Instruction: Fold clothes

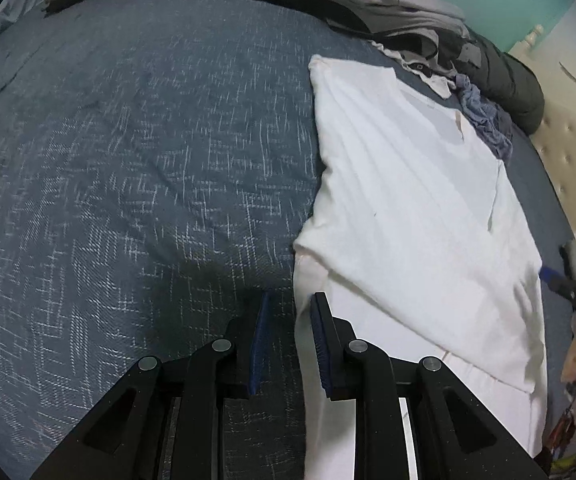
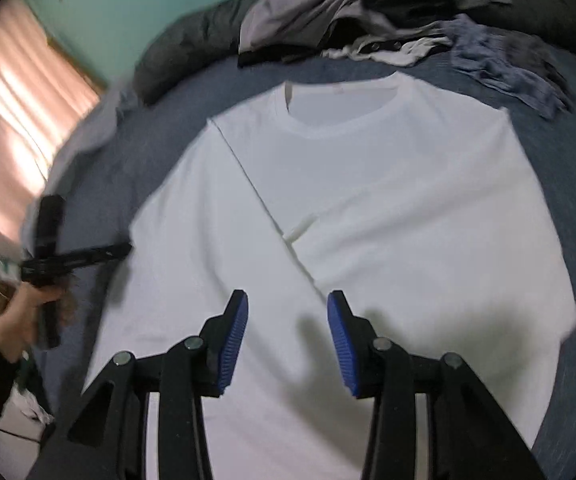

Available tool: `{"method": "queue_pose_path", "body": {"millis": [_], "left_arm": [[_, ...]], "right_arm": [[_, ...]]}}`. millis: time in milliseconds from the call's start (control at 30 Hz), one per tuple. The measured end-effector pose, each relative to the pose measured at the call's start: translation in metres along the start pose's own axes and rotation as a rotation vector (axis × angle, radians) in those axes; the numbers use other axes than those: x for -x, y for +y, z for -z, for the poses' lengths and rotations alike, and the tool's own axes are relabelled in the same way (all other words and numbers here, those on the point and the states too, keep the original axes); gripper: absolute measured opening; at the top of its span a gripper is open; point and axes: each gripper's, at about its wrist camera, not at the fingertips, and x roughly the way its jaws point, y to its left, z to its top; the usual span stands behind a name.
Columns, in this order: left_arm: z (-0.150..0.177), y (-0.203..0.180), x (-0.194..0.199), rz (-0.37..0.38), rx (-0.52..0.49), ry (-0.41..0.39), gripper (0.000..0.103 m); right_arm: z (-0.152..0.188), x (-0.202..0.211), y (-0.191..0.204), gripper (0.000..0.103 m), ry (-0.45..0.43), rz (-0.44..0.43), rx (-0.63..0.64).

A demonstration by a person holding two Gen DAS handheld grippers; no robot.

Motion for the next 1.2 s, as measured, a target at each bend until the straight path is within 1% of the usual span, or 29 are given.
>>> {"method": "queue_pose_path", "body": {"millis": [100, 200, 300, 367, 400, 467, 533, 700, 733, 867, 1033, 1133, 1200], "left_arm": [[0.001, 0.002, -0.003, 0.013, 0.016, -0.008, 0.025], [0.001, 0.002, -0.004, 0.014, 0.011, -0.008, 0.026], [0.001, 0.002, -0.004, 0.017, 0.007, -0.008, 0.027], [0.002, 0.002, -0.004, 0.019, 0.007, -0.010, 0.028], [0.003, 0.002, -0.003, 0.021, 0.007, -0.011, 0.028], [0.004, 0.002, -0.003, 0.022, 0.000, -0.010, 0.029], [0.005, 0.002, -0.003, 0.022, -0.005, -0.009, 0.029], [0.004, 0.001, -0.003, 0.018, -0.011, -0.005, 0.030], [0.004, 0.001, -0.003, 0.017, -0.011, -0.005, 0.030], [0.003, 0.001, -0.004, 0.015, -0.013, -0.004, 0.031], [0.003, 0.001, -0.005, 0.010, -0.013, -0.003, 0.031], [0.002, 0.000, -0.004, 0.007, -0.013, -0.003, 0.032], [0.001, -0.001, -0.002, -0.001, -0.013, -0.012, 0.032]], "right_arm": [[-0.007, -0.018, 0.004, 0.041, 0.030, 0.024, 0.026], [-0.011, -0.032, 0.006, 0.035, 0.053, 0.034, 0.050], [-0.014, -0.042, 0.010, 0.026, 0.081, 0.034, 0.079], [-0.014, -0.048, 0.013, 0.009, 0.095, 0.058, 0.115], [-0.014, -0.048, 0.013, 0.006, 0.091, 0.070, 0.126], [-0.014, -0.046, 0.012, 0.002, 0.080, 0.049, 0.121], [-0.014, -0.039, 0.012, 0.001, 0.062, 0.052, 0.131], [-0.017, -0.025, 0.007, 0.001, 0.003, 0.047, 0.099], [-0.018, -0.025, 0.006, 0.001, -0.003, 0.063, 0.102], [-0.022, -0.038, 0.002, 0.001, 0.013, 0.110, 0.093], [-0.019, -0.049, -0.006, 0.001, 0.037, 0.116, 0.071], [-0.017, -0.038, -0.011, 0.001, 0.006, 0.154, 0.053], [-0.015, -0.025, -0.014, 0.002, -0.018, 0.145, 0.043]]}}
